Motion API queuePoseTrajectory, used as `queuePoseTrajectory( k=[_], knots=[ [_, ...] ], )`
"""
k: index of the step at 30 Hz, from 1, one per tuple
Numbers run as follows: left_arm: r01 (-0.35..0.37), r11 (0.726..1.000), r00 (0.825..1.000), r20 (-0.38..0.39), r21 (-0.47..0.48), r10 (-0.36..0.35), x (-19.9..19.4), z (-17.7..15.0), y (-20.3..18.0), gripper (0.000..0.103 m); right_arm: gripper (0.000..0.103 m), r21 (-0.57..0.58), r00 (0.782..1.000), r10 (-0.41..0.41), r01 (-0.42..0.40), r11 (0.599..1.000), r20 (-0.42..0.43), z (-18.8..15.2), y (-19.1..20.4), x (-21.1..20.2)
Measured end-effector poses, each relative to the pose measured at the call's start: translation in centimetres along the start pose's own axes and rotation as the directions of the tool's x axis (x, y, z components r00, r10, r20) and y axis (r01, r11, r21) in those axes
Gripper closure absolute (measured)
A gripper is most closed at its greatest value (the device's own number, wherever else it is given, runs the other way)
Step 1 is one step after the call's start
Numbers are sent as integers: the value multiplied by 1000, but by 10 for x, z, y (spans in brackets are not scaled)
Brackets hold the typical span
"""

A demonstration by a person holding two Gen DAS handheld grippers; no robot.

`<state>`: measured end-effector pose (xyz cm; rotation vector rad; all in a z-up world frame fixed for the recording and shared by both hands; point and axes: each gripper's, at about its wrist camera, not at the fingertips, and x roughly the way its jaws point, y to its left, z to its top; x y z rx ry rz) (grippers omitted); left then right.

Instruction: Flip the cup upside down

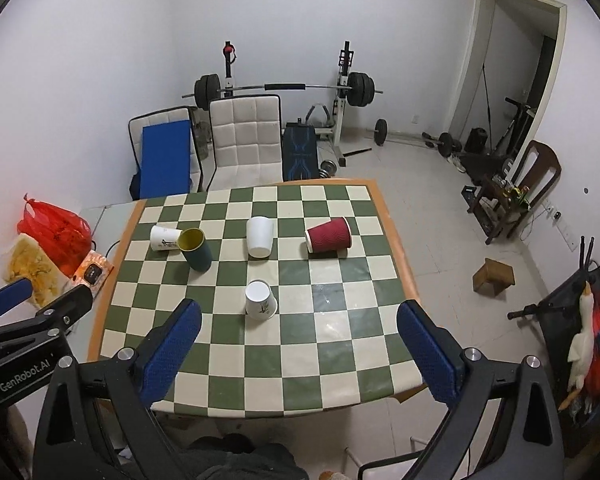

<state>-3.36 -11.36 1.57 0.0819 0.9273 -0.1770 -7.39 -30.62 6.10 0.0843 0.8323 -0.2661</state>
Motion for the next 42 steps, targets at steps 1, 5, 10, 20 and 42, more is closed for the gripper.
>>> queuePoseTrajectory(
  k=[1,5,10,20,42],
  knots=[
    [-3,1000,1000,4,0,3,-4,0,-1,12,3,-4,1000,-3,3,1000,3,0,-1,-3],
    [-16,1000,1000,17,-3,16,-13,-1,-3,12,3,-5,1000,2,-2,1000,-7,0,-6,-11],
    [-20,1000,1000,23,-11,20,-20,-4,-4,12,3,-1,1000,4,-4,1000,-6,-1,-12,-18],
    [-37,999,999,10,-9,37,-21,-7,-5,12,2,-6,1000,15,-15,1000,-7,1,-17,-20],
    [-49,998,998,33,-31,50,-31,-9,-1,1,2,-13,999,29,-29,999,-14,8,-16,-9]
  ],
)
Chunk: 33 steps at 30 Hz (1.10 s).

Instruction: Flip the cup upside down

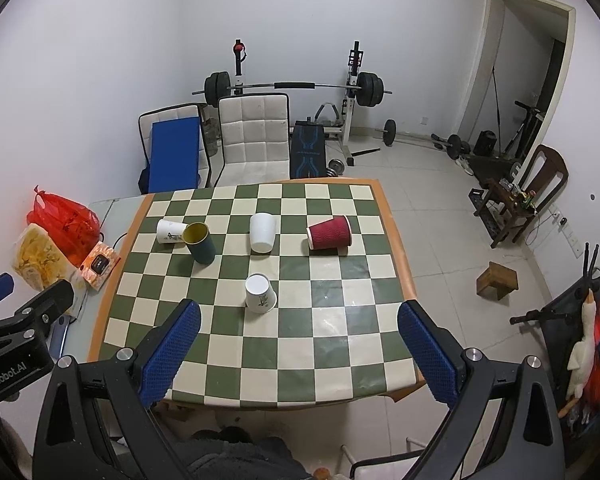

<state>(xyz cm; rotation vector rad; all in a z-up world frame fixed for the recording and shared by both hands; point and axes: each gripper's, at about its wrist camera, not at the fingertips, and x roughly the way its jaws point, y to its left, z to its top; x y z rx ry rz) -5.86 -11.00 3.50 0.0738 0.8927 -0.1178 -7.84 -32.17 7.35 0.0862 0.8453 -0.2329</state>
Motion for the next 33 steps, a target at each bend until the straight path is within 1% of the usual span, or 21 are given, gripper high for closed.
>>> queuePoseTrajectory(
  k=[10,33],
  knots=[
    [-10,1000,1000,-8,-1,10,0,-2,-1,1,2,-3,1000,18,-18,1000,0,-5,-2,1],
    [-11,1000,1000,-22,-2,11,4,-12,-4,1,2,-17,1000,24,-24,1000,-14,-7,-1,4]
  ],
)
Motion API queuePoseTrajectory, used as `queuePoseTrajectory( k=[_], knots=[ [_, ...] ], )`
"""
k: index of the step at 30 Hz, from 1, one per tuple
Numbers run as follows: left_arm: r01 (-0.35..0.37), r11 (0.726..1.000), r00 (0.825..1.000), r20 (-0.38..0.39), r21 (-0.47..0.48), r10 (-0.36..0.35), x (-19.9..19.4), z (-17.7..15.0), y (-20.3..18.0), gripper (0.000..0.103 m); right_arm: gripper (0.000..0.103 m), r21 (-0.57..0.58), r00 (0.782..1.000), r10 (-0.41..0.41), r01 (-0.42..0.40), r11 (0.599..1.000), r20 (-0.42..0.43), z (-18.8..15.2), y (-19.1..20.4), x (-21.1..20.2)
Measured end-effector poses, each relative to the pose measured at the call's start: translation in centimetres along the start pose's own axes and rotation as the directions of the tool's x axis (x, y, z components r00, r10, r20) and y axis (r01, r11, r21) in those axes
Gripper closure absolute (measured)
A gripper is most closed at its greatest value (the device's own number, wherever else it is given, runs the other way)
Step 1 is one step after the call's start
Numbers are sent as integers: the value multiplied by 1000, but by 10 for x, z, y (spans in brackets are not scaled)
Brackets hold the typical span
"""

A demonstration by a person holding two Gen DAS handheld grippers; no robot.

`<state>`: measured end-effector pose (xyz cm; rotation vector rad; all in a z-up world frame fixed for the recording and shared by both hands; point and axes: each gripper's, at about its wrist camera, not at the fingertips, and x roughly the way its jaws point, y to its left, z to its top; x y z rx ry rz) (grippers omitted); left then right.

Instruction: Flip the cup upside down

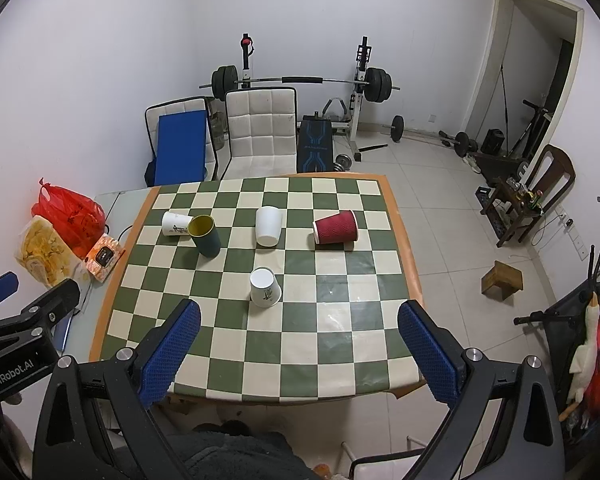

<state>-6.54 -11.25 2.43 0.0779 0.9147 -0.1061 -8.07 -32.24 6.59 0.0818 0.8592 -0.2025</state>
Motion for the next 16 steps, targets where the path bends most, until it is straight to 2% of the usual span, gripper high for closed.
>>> queuePoseTrajectory(
  k=[16],
  knots=[
    [3,1000,1000,-2,0,-3,0,2,0,1,2,-2,1000,2,-2,1000,-2,0,0,1]
  ],
)
